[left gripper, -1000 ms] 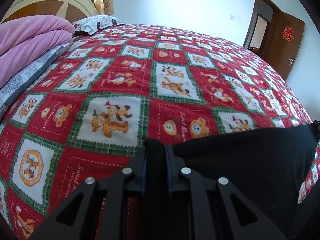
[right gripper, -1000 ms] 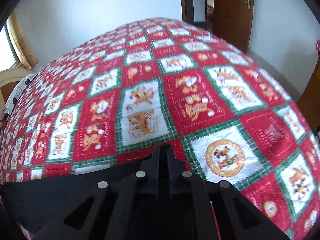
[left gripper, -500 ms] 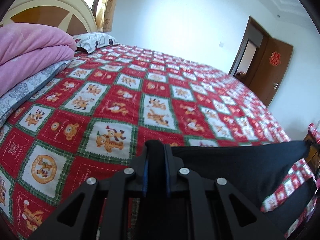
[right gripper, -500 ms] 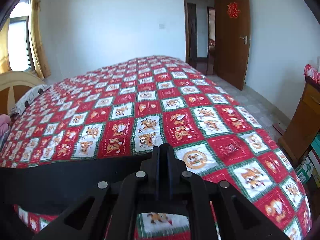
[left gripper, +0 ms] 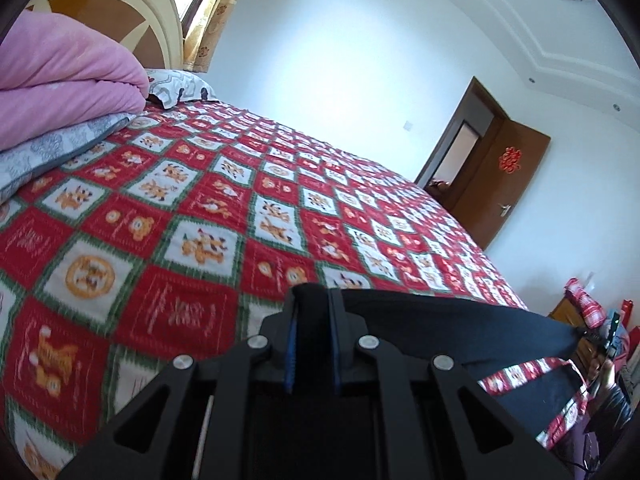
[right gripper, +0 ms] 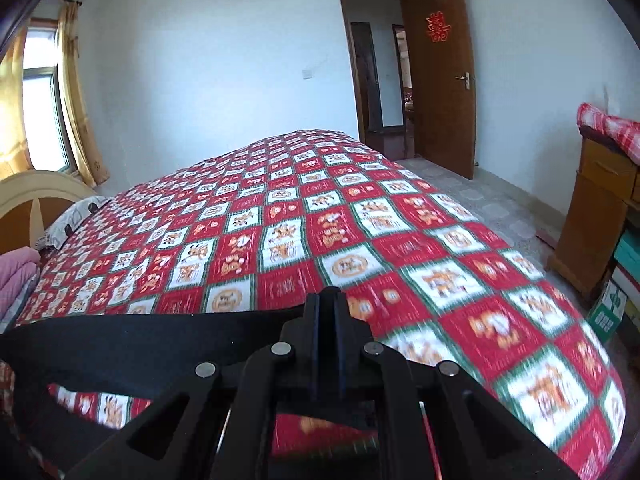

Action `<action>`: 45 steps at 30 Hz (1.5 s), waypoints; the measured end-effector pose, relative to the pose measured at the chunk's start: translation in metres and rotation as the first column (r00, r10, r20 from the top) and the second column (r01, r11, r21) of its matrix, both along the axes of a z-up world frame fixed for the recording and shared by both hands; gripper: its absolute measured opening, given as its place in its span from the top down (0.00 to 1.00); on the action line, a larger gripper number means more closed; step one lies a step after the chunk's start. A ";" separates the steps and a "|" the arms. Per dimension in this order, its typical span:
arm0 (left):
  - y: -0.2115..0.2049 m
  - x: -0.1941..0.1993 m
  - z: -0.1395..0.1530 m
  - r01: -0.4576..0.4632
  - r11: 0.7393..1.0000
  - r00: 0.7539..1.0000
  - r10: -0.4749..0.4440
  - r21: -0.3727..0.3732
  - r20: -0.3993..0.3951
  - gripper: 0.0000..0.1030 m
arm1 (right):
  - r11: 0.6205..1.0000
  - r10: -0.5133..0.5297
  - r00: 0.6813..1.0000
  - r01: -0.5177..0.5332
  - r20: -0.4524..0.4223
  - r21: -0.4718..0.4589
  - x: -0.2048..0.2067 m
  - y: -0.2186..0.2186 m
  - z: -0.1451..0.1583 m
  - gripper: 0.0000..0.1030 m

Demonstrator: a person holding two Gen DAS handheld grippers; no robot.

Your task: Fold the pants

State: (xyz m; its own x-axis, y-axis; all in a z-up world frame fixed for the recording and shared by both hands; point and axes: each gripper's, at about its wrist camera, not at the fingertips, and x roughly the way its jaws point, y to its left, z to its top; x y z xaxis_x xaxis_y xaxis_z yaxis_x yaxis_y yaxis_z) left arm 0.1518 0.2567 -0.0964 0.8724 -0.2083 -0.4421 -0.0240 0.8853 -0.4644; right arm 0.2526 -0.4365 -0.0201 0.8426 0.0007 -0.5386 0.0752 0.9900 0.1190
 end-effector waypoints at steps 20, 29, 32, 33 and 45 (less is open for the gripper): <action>-0.003 -0.080 -0.058 0.087 0.996 0.996 -0.087 0.005 -0.010 0.86 | 0.990 -0.074 0.996 0.079 -0.044 0.118 -0.103 -0.049 -0.058 0.94; -0.003 -0.089 -0.071 0.111 0.992 0.994 -0.111 0.056 -0.020 0.79 | 0.988 -0.087 0.993 0.095 -0.075 0.120 -0.116 -0.060 -0.066 0.94; 0.002 -0.097 -0.070 0.110 0.991 0.994 -0.109 0.075 -0.017 0.75 | 0.989 -0.099 0.992 0.107 -0.083 0.101 -0.122 -0.067 -0.069 0.94; 0.004 -0.098 -0.070 0.109 0.991 0.994 -0.107 0.082 -0.020 0.75 | 0.989 -0.110 0.990 0.117 -0.084 0.094 -0.124 -0.070 -0.070 0.94; 0.029 -0.119 -0.069 0.030 0.993 0.998 -0.024 0.116 -0.058 0.62 | 0.974 -0.189 0.982 0.190 -0.025 0.120 -0.168 -0.089 -0.050 0.93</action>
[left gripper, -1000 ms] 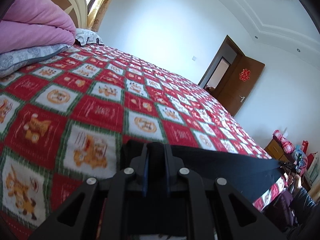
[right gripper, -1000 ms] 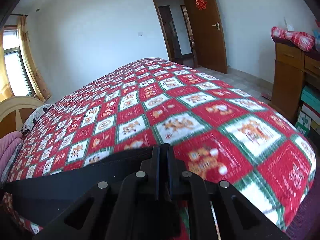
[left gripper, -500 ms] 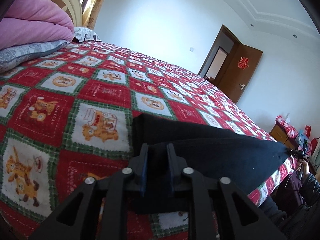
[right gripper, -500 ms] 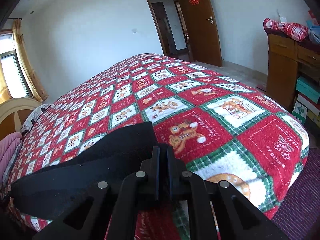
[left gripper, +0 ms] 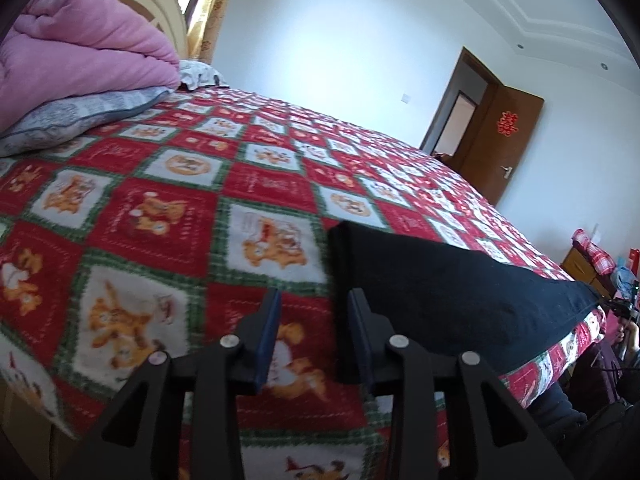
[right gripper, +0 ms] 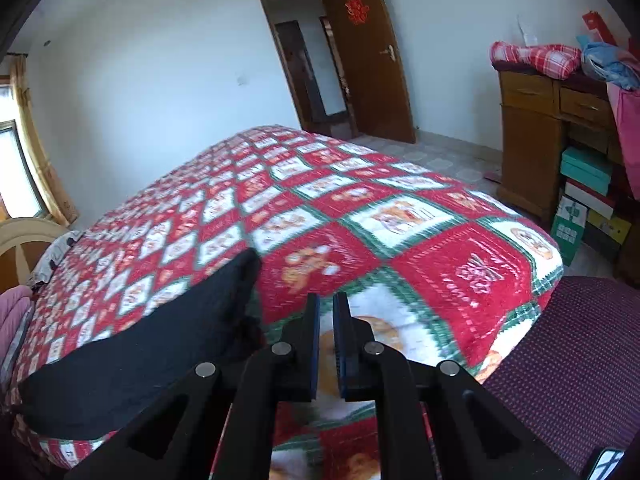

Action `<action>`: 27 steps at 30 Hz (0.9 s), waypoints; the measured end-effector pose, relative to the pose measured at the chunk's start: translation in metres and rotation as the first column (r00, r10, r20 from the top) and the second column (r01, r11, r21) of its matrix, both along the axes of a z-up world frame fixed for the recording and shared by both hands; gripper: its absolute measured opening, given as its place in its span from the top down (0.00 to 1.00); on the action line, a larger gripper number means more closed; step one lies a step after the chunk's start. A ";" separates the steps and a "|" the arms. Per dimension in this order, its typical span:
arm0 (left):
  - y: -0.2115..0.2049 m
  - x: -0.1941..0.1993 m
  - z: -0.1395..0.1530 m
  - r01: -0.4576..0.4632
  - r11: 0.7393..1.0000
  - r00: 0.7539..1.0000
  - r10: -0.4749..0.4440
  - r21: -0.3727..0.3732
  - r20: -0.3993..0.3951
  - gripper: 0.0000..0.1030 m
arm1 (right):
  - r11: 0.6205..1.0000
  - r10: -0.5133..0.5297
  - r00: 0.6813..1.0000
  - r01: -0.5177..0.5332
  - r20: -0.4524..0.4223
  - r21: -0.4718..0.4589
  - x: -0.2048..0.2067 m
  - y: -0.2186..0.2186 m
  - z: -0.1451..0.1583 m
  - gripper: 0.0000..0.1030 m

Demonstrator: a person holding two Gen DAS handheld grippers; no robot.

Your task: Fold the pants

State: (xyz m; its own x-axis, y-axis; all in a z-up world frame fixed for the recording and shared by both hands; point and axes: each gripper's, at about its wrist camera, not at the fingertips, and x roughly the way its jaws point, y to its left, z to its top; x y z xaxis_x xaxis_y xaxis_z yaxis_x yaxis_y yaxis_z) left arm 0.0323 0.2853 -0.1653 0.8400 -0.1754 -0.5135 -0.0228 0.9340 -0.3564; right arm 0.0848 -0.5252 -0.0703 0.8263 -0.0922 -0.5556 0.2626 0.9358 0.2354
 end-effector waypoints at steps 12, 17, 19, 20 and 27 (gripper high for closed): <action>-0.021 -0.013 0.000 0.047 0.999 0.998 -0.048 -0.016 -0.051 0.56 | 0.906 0.402 0.916 -0.401 -0.019 -0.134 0.024 0.183 0.029 0.44; -0.049 -0.004 -0.006 0.118 0.993 0.990 -0.119 -0.026 -0.074 0.56 | 0.773 0.572 0.811 -0.583 -0.120 -0.251 0.029 0.292 0.006 0.44; -0.054 -0.003 -0.007 0.113 0.994 0.990 -0.113 -0.008 -0.084 0.55 | 0.706 0.637 0.756 -0.651 -0.153 -0.280 0.028 0.331 -0.009 0.44; -0.056 -0.003 -0.007 0.112 0.994 0.990 -0.112 -0.006 -0.090 0.55 | 0.675 0.655 0.736 -0.672 -0.173 -0.304 0.027 0.348 -0.017 0.44; -0.054 0.000 -0.008 0.095 0.995 0.988 -0.092 0.016 -0.120 0.76 | 0.413 0.743 0.588 -0.779 -0.321 -0.471 0.004 0.437 -0.068 0.44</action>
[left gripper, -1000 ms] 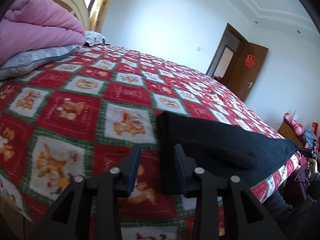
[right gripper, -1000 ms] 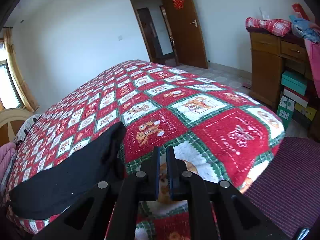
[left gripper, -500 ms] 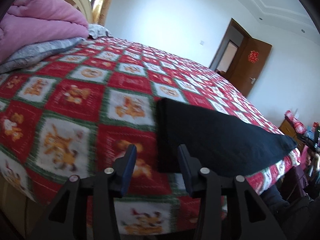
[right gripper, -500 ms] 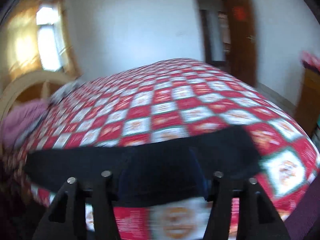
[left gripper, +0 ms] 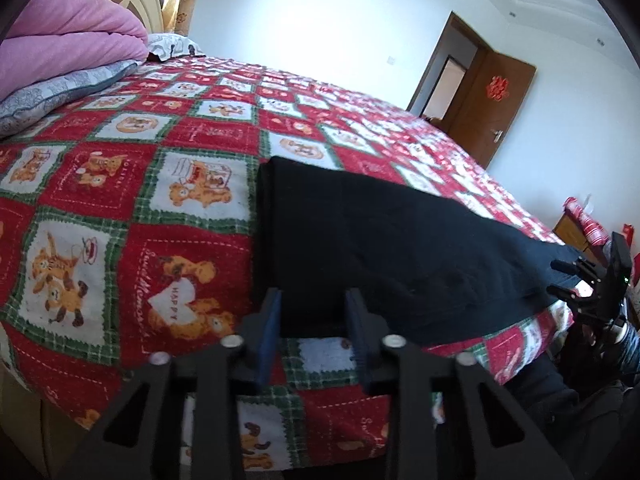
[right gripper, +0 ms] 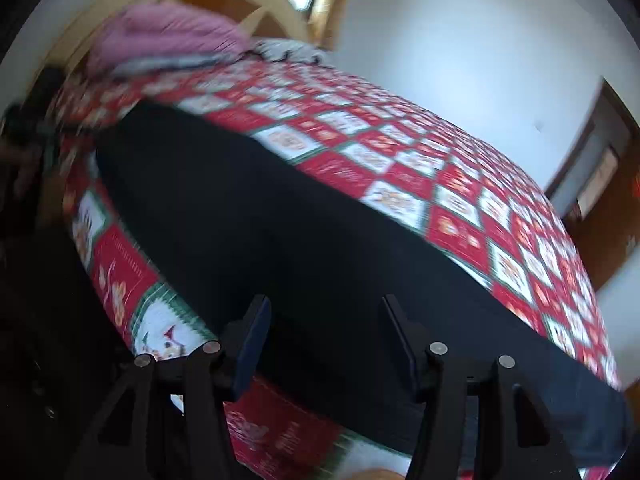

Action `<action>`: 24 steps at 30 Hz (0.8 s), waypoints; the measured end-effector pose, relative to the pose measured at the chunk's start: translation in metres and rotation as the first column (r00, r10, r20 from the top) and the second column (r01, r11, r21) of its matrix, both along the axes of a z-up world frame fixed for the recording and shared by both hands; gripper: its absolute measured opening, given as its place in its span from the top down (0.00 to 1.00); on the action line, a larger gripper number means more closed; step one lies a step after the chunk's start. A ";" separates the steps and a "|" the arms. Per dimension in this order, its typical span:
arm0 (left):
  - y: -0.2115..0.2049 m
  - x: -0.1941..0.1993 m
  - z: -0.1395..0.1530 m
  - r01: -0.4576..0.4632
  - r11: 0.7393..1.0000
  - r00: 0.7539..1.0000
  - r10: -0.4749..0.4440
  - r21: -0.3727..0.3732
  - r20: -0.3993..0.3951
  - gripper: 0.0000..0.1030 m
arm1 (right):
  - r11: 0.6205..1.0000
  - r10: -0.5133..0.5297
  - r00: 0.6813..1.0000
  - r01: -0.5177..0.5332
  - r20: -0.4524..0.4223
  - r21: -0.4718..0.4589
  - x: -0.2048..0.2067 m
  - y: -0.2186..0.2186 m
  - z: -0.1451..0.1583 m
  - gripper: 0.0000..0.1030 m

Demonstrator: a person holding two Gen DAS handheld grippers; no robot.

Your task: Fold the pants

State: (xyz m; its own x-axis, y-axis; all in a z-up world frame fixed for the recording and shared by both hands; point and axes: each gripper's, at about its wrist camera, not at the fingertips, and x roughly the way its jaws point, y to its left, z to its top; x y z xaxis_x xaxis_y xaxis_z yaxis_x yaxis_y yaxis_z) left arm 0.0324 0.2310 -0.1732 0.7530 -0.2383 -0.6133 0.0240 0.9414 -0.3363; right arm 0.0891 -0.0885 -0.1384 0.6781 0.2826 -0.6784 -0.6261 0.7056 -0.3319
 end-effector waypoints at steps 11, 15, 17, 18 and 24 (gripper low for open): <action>0.006 0.001 0.008 -0.005 1.000 1.000 0.005 -0.014 0.002 0.92 | 0.995 0.059 0.998 -0.061 -0.026 -0.077 0.013 0.035 -0.027 0.64; 0.010 0.001 0.010 -0.004 0.998 1.000 0.005 -0.062 0.005 0.93 | 0.998 0.056 0.997 -0.058 -0.060 -0.037 0.016 0.036 -0.025 0.87; 0.012 0.001 0.011 -0.003 0.996 1.000 0.003 -0.085 0.011 0.94 | 0.999 0.046 0.997 -0.048 -0.054 -0.026 0.017 0.036 -0.022 0.96; 0.014 0.001 0.012 -0.004 0.995 1.000 0.006 -0.095 0.014 0.94 | 0.999 0.048 0.997 -0.049 -0.057 -0.017 0.017 0.036 -0.019 0.96; 0.019 0.000 0.019 -0.004 0.993 1.000 0.006 -0.116 0.019 0.95 | 0.999 0.043 0.998 -0.042 -0.051 0.028 0.014 0.034 -0.003 0.97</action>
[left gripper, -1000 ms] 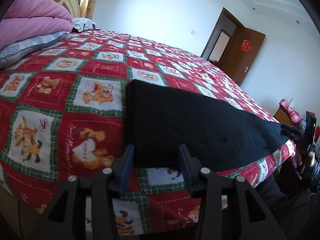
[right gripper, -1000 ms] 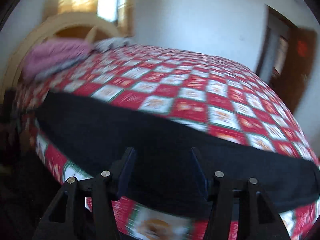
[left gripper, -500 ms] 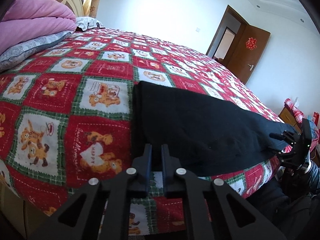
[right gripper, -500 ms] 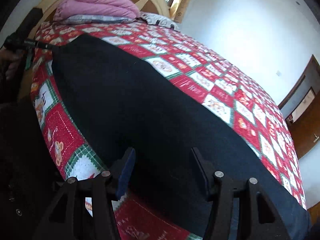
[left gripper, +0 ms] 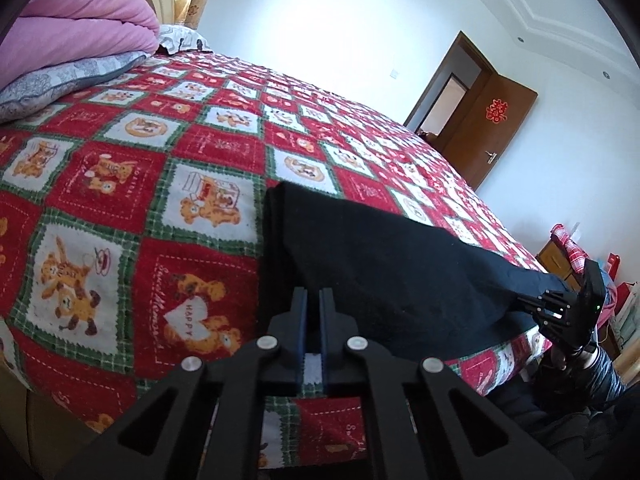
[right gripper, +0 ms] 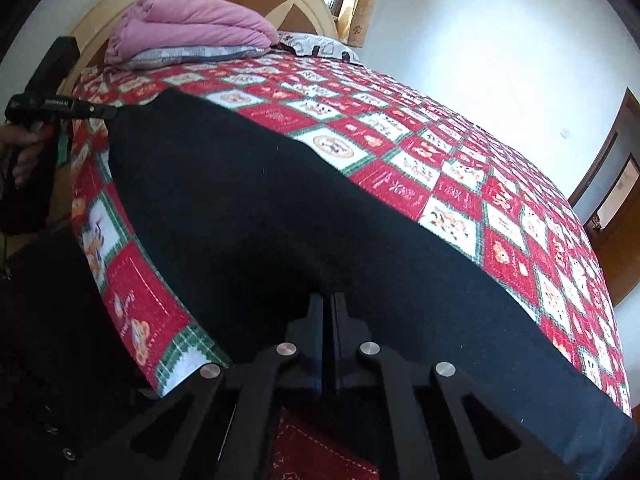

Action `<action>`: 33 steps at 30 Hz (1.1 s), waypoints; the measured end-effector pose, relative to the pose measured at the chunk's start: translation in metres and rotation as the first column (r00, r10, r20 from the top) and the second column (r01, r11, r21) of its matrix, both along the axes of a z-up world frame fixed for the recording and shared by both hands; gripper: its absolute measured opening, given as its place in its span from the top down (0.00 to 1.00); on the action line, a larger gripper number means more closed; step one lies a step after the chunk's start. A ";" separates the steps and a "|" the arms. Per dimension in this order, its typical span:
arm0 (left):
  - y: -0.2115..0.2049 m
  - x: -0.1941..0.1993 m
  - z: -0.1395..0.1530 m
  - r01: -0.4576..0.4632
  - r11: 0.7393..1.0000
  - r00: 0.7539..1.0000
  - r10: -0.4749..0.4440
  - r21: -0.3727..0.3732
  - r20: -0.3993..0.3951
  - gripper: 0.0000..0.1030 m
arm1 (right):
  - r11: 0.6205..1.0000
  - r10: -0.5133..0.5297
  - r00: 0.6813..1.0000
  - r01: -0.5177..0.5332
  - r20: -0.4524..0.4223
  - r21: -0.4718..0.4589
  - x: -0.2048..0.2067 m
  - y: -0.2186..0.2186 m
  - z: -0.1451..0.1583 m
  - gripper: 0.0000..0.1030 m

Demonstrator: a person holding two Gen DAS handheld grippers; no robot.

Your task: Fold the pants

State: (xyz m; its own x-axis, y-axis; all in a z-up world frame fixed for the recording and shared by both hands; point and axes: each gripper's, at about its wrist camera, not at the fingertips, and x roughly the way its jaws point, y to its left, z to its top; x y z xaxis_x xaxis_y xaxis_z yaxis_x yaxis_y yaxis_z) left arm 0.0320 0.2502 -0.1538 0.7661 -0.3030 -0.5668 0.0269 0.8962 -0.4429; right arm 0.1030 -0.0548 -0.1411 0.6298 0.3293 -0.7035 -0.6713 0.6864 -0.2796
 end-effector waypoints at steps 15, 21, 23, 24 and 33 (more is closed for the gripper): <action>0.009 -0.002 -0.009 0.029 1.000 0.999 -0.030 -0.012 -0.043 0.97 | 1.000 -0.007 0.998 0.008 -0.070 0.016 -0.012 -0.002 -0.006 0.97; 0.015 -0.004 -0.011 0.021 1.000 0.999 -0.022 -0.014 -0.041 0.97 | 1.000 -0.002 0.998 0.003 -0.070 0.020 -0.020 -0.001 -0.009 0.97; 0.015 -0.004 -0.015 0.019 1.000 0.999 -0.019 -0.017 -0.049 0.97 | 1.000 -0.002 0.997 0.004 -0.082 0.014 -0.019 0.001 -0.012 0.97; 0.015 -0.004 -0.016 0.018 1.000 0.999 -0.019 -0.019 -0.051 0.97 | 1.000 -0.005 0.996 0.005 -0.089 -0.001 -0.017 0.002 -0.018 0.97; 0.039 -0.011 -0.005 -0.036 0.998 0.999 0.035 -0.060 -0.014 0.99 | 0.994 -0.003 0.994 0.015 -0.108 0.104 -0.017 -0.005 -0.004 0.97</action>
State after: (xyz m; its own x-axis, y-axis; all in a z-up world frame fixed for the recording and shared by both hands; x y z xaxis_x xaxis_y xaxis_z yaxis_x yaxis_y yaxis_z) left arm 0.0206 0.2892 -0.1591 0.7698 -0.3097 -0.5581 -0.0103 0.8682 -0.4961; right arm 0.0856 -0.0596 -0.1448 0.5554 0.3993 -0.7294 -0.6873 0.7143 -0.1323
